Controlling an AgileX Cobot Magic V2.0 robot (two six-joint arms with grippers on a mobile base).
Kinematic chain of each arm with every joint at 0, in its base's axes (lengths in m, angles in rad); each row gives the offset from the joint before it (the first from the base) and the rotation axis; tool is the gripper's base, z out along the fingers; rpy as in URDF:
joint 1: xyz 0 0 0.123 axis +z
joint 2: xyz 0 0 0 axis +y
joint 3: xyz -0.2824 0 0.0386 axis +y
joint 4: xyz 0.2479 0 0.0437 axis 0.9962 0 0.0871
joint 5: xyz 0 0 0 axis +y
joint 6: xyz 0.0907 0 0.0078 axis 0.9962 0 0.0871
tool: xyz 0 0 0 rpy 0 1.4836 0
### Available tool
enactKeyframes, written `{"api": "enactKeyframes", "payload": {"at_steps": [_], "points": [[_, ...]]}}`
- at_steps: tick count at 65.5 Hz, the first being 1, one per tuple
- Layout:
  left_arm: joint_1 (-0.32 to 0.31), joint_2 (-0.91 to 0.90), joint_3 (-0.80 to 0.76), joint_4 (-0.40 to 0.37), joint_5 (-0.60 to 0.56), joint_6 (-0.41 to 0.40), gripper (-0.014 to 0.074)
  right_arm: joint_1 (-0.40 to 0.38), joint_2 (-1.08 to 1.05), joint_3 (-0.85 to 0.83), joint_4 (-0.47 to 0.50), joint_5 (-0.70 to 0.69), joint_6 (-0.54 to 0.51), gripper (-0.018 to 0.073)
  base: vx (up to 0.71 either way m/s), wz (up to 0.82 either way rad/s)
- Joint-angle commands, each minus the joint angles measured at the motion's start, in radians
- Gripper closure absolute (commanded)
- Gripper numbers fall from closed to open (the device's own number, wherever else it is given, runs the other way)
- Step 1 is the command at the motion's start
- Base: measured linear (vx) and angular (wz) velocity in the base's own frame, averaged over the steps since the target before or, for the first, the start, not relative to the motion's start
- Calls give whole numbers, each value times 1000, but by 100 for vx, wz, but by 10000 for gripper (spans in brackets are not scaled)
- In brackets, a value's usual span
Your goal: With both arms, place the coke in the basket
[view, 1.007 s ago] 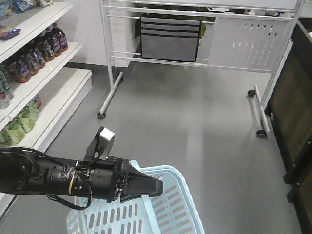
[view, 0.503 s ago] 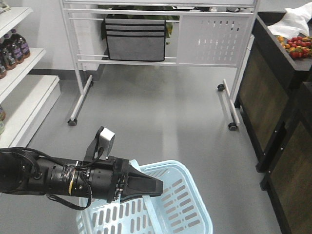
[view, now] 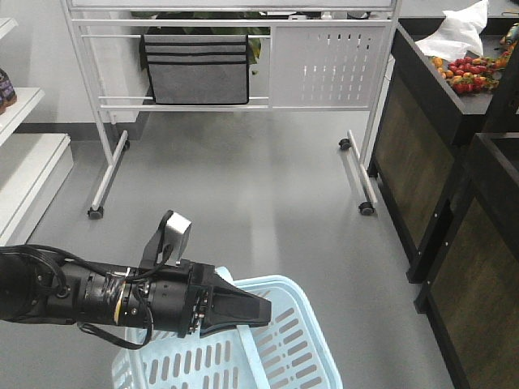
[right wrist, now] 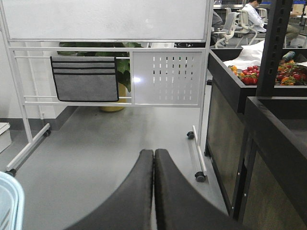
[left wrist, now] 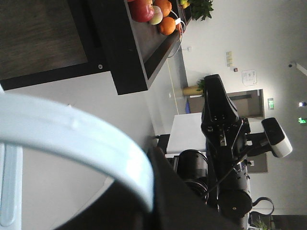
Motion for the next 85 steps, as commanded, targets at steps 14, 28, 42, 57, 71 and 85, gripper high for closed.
{"api": "enactKeyframes", "payload": {"at_steps": [14, 28, 42, 57, 71, 85], "points": [[-4, -42, -18, -58, -229, 2, 603, -3, -15, 15, -5, -74, -2, 568, 9, -4], [-4, -42, -18, -58, -229, 2, 603, -3, -15, 15, -5, -74, -2, 568, 11, -5], [-4, -42, -18, -58, -229, 2, 603, -3, -15, 15, -5, -74, -2, 568, 11, -2], [-4, -42, -18, -58, -229, 2, 603, -3, -15, 15, -5, -74, -2, 568, 11, 0], [-4, -42, -18, -58, -229, 2, 603, -3, -15, 15, -5, -74, -2, 568, 10, 1], [-4, -42, -18, -58, -229, 2, 603, -3, -15, 15, -5, -74, -2, 568, 12, 3]]}}
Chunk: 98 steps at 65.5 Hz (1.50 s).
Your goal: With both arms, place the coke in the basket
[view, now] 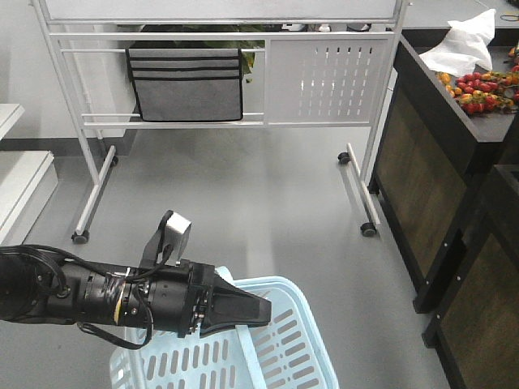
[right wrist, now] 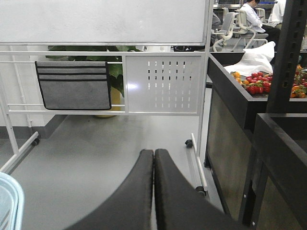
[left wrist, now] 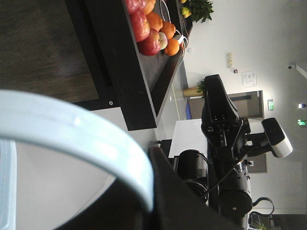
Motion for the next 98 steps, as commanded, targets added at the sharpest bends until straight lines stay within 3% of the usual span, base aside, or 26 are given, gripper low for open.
{"api": "enactKeyframes", "payload": {"at_steps": [1, 98], "points": [[-4, -42, -18, -58, -229, 2, 603, -3, -15, 15, -5, -74, -2, 568, 13, 4], [-4, -42, -18, -58, -229, 2, 603, -3, -15, 15, -5, -74, -2, 568, 13, 3]]}}
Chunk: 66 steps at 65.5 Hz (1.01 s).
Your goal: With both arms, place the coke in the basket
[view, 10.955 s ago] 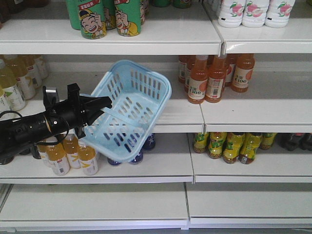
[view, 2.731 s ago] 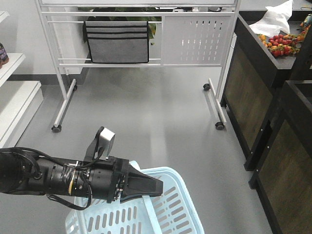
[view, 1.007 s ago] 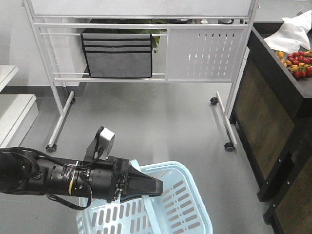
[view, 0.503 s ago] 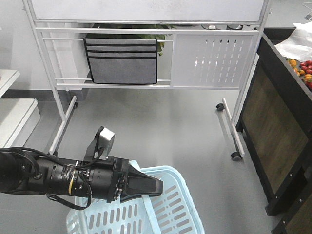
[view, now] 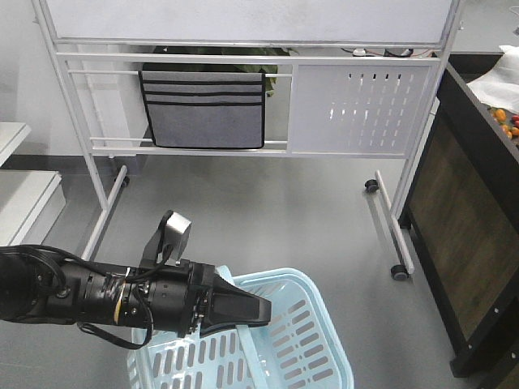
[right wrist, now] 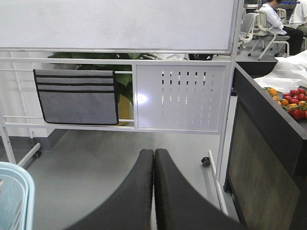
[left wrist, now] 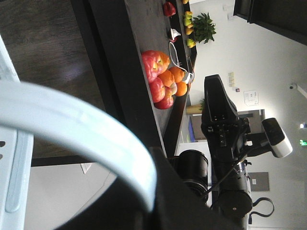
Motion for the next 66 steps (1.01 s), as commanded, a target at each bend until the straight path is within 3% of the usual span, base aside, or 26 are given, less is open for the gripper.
{"api": "enactKeyframes", "payload": {"at_steps": [1, 66], "points": [[-4, -42, -18, -58, -229, 2, 603, -3, -15, 15, -5, -74, -2, 568, 10, 2], [-4, -42, -18, -58, -229, 2, 603, -3, -15, 15, -5, -74, -2, 568, 13, 6]]}}
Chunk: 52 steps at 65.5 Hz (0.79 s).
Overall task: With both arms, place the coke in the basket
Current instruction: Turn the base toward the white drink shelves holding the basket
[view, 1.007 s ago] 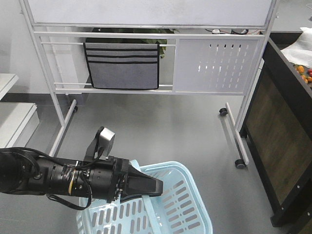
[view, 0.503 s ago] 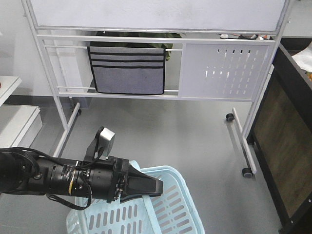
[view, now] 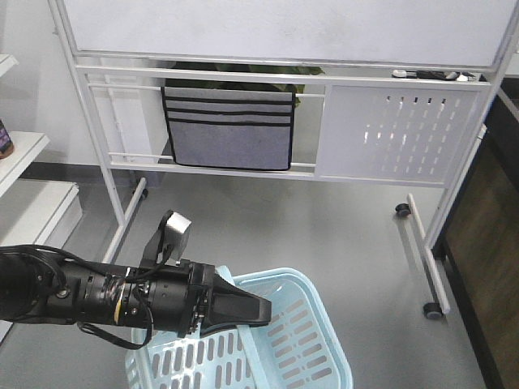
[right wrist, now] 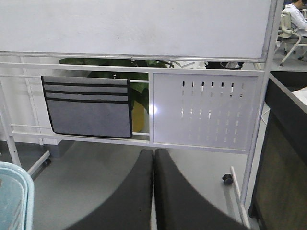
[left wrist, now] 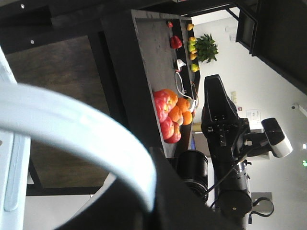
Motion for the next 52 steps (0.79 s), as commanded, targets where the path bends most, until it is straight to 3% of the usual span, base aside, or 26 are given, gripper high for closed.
{"api": "enactKeyframes", "payload": {"at_steps": [1, 52], "points": [[-4, -42, -18, -58, -229, 2, 603, -3, -15, 15, -5, -74, -2, 568, 17, 12], [-4, -42, -18, -58, -229, 2, 603, -3, -15, 15, -5, -74, -2, 568, 16, 25]]}}
